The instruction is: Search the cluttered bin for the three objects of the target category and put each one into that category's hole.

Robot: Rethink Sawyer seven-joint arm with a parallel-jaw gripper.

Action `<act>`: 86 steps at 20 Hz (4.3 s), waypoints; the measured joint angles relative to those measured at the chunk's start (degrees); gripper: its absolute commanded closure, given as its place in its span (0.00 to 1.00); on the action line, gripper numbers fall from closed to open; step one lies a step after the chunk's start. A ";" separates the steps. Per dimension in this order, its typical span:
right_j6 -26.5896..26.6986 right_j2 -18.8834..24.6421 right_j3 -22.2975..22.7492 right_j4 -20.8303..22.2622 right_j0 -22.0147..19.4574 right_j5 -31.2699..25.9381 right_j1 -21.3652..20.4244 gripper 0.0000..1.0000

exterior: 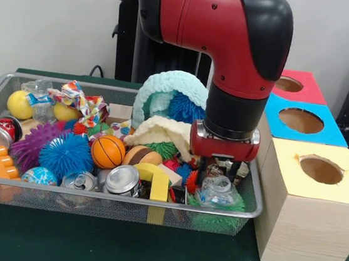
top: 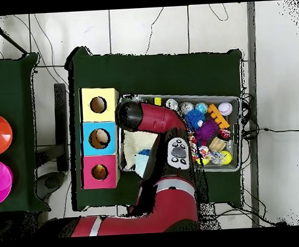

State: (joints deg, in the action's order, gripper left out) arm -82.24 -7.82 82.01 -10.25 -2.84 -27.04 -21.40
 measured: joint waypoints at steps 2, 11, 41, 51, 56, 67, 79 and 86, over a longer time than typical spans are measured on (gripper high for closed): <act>0.00 0.00 0.46 -0.01 -0.08 0.05 -0.29 1.00; 0.00 -0.01 4.56 0.01 -2.27 0.07 -4.92 1.00; 0.00 1.76 7.38 -0.05 -5.30 0.80 -9.48 0.00; 0.00 5.31 9.65 -0.07 -7.98 6.44 -9.48 0.00; 0.00 6.34 9.76 -0.08 -7.99 7.34 -9.48 0.00; 0.00 8.09 9.79 -0.12 -7.96 7.35 -9.48 0.00; 0.00 8.48 9.78 -0.13 -7.97 8.81 -9.19 0.00; 0.00 8.48 9.24 -0.06 -7.99 11.50 -7.81 0.00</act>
State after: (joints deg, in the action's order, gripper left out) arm -82.24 0.66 91.25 -10.30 -10.83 -15.53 -29.21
